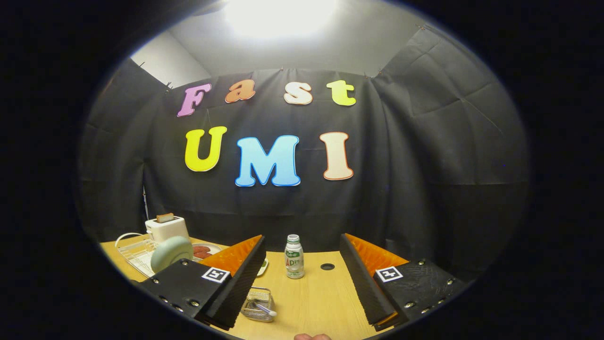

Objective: Take the plate from the dish rack, then take the spoon from the basket and place it into the plate.

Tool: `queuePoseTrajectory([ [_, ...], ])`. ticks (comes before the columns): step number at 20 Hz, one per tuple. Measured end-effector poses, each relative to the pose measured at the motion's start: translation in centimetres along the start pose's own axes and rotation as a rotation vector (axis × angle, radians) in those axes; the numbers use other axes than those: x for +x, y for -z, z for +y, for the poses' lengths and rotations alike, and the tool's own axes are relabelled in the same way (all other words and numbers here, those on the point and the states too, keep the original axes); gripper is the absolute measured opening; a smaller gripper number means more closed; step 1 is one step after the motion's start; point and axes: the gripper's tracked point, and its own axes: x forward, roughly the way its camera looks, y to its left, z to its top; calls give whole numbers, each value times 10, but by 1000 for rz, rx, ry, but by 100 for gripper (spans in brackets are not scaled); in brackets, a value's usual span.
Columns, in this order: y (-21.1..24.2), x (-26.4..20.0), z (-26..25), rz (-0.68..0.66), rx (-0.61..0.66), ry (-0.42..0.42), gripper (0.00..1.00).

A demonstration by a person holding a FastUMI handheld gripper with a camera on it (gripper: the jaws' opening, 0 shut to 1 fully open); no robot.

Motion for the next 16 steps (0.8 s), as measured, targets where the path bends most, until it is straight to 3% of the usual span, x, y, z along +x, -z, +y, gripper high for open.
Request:
queuePoseTrajectory([
  [9,-45,12,87,-23,15,-65,97],
  [16,-33,33,148,130,64,-107,97],
])
